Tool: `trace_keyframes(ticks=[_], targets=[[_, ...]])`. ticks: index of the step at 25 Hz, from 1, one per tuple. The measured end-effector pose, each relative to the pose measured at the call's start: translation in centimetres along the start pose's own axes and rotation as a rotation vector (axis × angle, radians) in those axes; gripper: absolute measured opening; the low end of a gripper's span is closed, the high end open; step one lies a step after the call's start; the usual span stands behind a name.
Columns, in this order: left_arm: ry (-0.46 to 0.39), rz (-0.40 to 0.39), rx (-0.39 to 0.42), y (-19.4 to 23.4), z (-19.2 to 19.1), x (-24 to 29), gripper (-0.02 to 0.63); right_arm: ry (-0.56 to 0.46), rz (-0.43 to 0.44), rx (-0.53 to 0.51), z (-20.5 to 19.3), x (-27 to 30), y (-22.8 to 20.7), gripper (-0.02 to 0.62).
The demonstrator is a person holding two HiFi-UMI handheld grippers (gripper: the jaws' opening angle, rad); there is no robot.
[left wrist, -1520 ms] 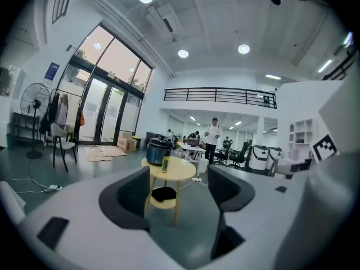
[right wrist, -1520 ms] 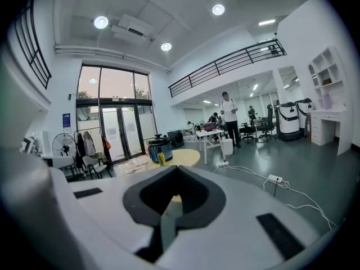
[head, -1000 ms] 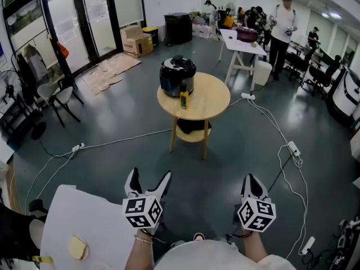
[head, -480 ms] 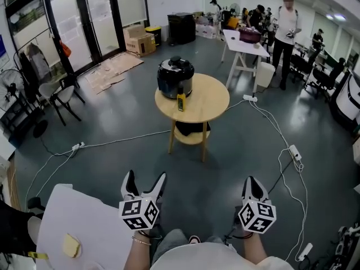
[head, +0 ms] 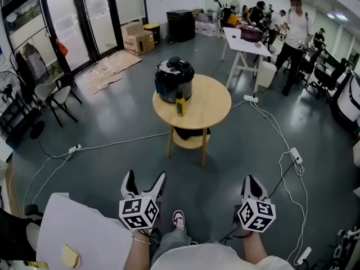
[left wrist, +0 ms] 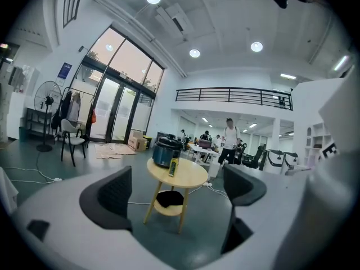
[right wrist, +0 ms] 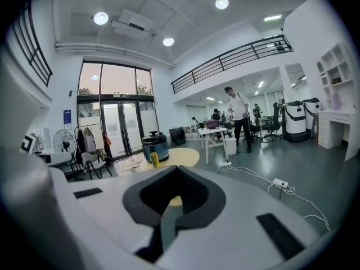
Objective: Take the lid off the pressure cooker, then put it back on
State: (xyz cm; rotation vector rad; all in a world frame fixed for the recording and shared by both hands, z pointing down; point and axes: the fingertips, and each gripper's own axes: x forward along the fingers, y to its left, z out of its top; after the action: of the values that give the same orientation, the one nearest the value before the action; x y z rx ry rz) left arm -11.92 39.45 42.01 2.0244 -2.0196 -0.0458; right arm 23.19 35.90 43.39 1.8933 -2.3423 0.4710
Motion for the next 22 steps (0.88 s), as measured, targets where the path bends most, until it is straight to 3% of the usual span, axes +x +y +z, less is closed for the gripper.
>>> trace_keyframes(ticks=[9,15,22], targets=[[0.006,-0.03,-0.008,4.2,3.5,9.8,0.502,-0.003,0.01,-0.012,3.5,9.2,3.4,0.002],[-0.04,-0.054,-0.043,7.8,6.3,15.4,0.502,0.016,0.0,-0.056,5.1,14.5,6.3,0.002],[-0.009,-0.072,-0.107,10.9,5.3,20.6,0.502,0.03,-0.034,-0.103,6.5,18.6,8.4,0.002]])
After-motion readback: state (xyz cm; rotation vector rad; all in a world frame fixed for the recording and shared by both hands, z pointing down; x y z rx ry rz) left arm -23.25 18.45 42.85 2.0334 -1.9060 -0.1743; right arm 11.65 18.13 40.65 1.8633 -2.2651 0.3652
